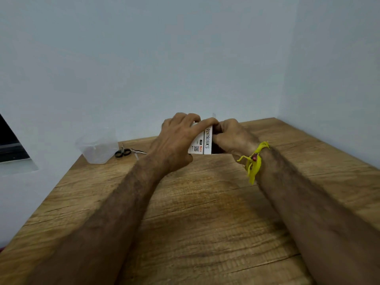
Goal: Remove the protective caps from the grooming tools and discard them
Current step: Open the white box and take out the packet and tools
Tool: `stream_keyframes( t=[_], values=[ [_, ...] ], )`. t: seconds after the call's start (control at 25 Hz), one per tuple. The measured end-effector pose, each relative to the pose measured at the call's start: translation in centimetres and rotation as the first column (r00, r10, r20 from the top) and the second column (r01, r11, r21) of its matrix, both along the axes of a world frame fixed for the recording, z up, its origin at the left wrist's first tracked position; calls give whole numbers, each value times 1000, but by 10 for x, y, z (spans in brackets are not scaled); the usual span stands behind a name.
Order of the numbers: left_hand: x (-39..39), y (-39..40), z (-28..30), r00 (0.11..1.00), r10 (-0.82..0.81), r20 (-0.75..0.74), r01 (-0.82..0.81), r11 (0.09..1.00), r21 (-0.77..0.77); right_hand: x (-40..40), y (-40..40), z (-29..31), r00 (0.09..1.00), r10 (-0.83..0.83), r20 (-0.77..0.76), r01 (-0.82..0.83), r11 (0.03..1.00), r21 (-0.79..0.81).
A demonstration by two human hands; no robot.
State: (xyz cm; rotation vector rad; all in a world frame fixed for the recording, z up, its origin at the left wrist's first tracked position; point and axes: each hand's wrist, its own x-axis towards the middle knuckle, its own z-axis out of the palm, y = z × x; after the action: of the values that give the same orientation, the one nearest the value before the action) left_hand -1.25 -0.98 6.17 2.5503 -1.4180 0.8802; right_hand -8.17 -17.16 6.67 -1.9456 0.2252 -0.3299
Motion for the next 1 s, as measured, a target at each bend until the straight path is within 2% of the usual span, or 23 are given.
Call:
stream_keyframes(
  t=[0.08,0.16,0.2,0.24,0.32,0.4,0.48,0.52,0.6,0.68,0.72,0.84,1.0],
  values=[
    [4,4,-9,985,-73,-157,56,992,-110,-3,4,0,997,55,49,-59,993,102],
    [12,10,-15,949,-193,-251,136,964,-227,0,4,0,991,88,101,-109,968,225],
    [16,12,-16,933,-229,-279,153,951,-267,4,2,-2,986,97,136,-126,965,229],
    [18,13,-17,924,-242,-297,156,946,-285,6,1,-3,980,113,165,-139,978,154],
    [19,14,-19,920,-243,-308,156,947,-282,7,3,-6,966,193,172,-168,974,-153],
    [17,11,-22,924,-275,-267,200,940,-277,6,9,-9,974,196,116,-127,891,-436],
    [13,7,-25,924,-318,-212,245,919,-308,9,10,-9,986,101,130,-17,848,-530],
    [11,5,-26,926,-326,-188,251,908,-335,10,9,-8,985,35,171,58,861,-505],
    [10,5,-28,933,-319,-166,236,890,-389,11,5,-5,968,-63,241,131,951,-280],
    [11,7,-31,934,-320,-157,224,871,-437,9,5,-1,971,-93,220,103,994,-36],
    [12,8,-33,934,-324,-151,226,862,-454,8,5,1,976,-88,201,89,996,2],
    [14,6,-39,935,-330,-132,227,839,-494,9,7,1,984,-52,168,65,995,-75],
    [17,4,-42,939,-322,-125,219,835,-505,9,8,0,989,59,134,-12,943,-332]
  ],
)
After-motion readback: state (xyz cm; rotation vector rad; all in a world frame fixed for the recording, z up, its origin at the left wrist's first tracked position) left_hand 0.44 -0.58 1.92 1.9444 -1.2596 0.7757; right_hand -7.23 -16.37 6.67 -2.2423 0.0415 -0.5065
